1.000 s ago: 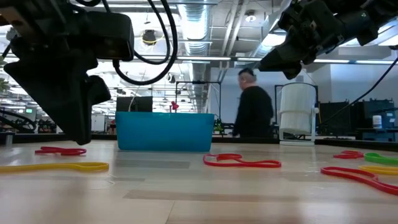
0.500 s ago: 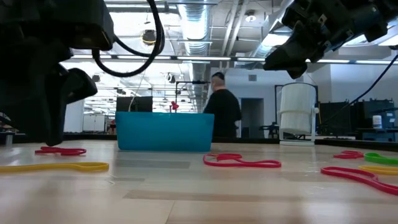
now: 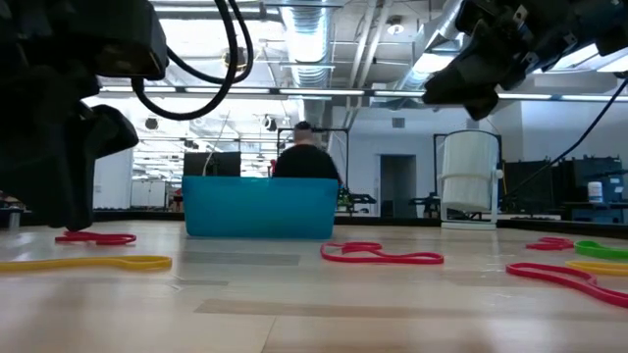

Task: Pick and place items into bin
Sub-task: Put the yellow rubber band into the blue bin

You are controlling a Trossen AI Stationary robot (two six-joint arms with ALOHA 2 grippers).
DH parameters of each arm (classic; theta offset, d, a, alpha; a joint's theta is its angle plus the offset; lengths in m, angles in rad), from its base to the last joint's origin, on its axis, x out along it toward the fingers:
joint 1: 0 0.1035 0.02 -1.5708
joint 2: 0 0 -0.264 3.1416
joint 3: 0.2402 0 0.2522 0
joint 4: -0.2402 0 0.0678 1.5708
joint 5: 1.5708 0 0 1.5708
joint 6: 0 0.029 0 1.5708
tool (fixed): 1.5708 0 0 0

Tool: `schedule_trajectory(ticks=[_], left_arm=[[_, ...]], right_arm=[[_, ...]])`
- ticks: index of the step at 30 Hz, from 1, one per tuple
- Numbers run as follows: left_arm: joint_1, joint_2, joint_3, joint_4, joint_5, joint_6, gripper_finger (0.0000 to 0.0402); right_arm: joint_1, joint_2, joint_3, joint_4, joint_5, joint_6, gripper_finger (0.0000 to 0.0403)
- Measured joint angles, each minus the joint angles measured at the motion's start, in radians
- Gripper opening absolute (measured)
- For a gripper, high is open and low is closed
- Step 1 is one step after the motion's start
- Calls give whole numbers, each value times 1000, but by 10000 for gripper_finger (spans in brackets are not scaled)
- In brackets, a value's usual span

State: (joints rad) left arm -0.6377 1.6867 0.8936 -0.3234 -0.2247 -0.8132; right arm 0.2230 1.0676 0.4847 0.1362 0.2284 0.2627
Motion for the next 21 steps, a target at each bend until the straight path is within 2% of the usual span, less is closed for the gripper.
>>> schedule_trajectory(ticks=[21], left_arm=[[0,0,0,49,-26,-46,70]], right_arm=[[19,0,0,22,17,0,107]])
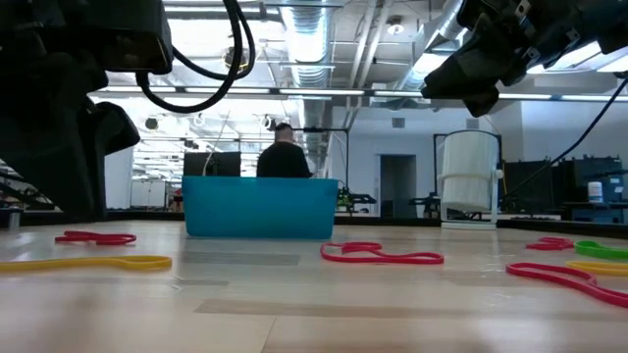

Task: Pick and place items into bin
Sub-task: Put the yellow rubber band into the blue bin

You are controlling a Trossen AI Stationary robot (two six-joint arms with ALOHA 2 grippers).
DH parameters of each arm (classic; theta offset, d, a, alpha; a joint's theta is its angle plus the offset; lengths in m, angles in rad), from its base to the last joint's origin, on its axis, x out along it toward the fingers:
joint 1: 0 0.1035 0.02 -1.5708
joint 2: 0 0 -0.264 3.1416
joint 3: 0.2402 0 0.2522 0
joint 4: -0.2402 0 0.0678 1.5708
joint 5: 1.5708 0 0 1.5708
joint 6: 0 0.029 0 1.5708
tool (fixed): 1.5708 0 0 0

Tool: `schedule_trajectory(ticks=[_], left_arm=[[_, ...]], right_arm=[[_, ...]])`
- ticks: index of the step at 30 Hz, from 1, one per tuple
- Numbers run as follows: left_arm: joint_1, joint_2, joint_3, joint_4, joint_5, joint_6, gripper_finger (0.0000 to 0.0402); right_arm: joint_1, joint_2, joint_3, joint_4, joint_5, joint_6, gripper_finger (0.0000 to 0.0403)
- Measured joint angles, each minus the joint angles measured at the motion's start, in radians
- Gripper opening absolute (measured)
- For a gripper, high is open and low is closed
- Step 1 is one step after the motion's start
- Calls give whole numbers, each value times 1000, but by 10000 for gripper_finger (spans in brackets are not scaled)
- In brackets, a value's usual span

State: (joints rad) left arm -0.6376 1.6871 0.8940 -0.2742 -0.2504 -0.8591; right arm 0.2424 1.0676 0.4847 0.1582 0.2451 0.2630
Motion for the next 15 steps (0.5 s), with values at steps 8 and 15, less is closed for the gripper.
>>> schedule_trajectory(ticks=[8,15], left_arm=[[-1,50,3,15,37,-5,70],[-2,67,6,22,46,-19,70]], right_arm=[[0,0,0,0,0,0,107],[0,0,0,4,0,0,107]])
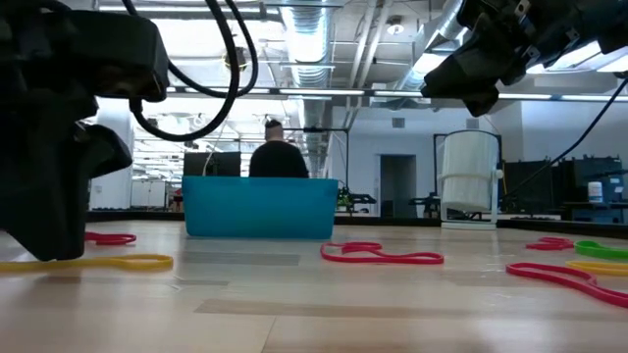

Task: Pick and place items into bin
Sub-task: Put the yellow rubber band into the blue bin

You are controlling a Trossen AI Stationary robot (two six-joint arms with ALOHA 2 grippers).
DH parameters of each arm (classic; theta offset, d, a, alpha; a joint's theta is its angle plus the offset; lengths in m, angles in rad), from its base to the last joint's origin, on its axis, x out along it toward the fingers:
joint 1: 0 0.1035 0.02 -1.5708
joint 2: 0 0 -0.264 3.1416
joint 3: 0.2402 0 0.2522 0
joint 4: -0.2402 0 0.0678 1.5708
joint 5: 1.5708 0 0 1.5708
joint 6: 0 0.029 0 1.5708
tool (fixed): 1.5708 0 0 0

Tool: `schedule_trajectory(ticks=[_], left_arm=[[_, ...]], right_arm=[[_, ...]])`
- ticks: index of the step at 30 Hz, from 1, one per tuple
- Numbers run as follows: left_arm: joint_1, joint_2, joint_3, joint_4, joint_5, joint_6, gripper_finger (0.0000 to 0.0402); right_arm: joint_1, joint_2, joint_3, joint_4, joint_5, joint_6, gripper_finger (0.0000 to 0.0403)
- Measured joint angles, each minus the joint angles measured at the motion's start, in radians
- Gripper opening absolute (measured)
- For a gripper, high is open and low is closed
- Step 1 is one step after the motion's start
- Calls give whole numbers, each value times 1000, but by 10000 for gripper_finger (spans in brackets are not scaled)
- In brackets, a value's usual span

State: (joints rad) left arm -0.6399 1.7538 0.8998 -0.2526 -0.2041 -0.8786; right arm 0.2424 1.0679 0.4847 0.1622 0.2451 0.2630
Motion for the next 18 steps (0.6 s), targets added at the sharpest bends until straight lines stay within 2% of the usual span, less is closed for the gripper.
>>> schedule_trajectory(ticks=[11,18], left_arm=[[-1,-5,-33,-3,-21,-73,70],[-5,-5,-39,18,-30,-44,70]], right_arm=[[-2,0,0,-4,0,0,107],[-2,0,0,-4,0,0,107]])
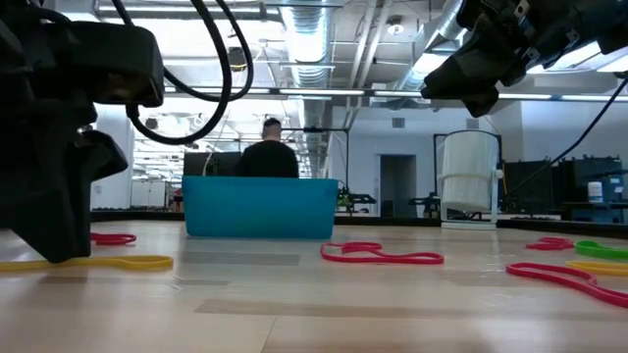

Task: Pick and place items into bin
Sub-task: Put the yellow rubber band into the blue bin

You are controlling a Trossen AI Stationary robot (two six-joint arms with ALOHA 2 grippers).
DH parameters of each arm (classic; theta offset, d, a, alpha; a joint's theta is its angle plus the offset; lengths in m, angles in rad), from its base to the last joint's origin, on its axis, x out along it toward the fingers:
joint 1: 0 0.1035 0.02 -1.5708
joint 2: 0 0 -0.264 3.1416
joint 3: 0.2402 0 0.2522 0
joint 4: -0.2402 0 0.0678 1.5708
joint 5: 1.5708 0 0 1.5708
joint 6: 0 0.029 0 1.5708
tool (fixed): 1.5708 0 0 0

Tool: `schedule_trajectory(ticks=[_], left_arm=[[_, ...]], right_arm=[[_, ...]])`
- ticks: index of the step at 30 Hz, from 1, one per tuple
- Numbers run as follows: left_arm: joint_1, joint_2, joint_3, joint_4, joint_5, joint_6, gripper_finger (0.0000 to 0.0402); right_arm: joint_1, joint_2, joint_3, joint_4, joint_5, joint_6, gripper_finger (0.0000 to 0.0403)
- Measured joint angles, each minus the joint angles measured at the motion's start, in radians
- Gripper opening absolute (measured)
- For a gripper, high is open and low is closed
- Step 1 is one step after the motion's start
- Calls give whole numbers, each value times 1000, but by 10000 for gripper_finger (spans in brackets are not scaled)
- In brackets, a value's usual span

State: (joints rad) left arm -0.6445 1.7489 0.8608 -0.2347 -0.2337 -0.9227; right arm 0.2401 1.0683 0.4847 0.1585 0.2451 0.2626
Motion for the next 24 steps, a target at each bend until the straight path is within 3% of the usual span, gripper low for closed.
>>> schedule_trajectory(ticks=[3,8,18,24], left_arm=[[0,0,0,-6,-2,42,59],[9,1,-1,-8,14,135,7],[36,6,39,-46,21,208,0],[37,7,65,-76,116,149,0]], right_arm=[[0,0,0,0,0,0,107],[0,0,0,0,0,0,107],[0,0,0,0,0,0,107],[0,0,0,0,0,0,107]])
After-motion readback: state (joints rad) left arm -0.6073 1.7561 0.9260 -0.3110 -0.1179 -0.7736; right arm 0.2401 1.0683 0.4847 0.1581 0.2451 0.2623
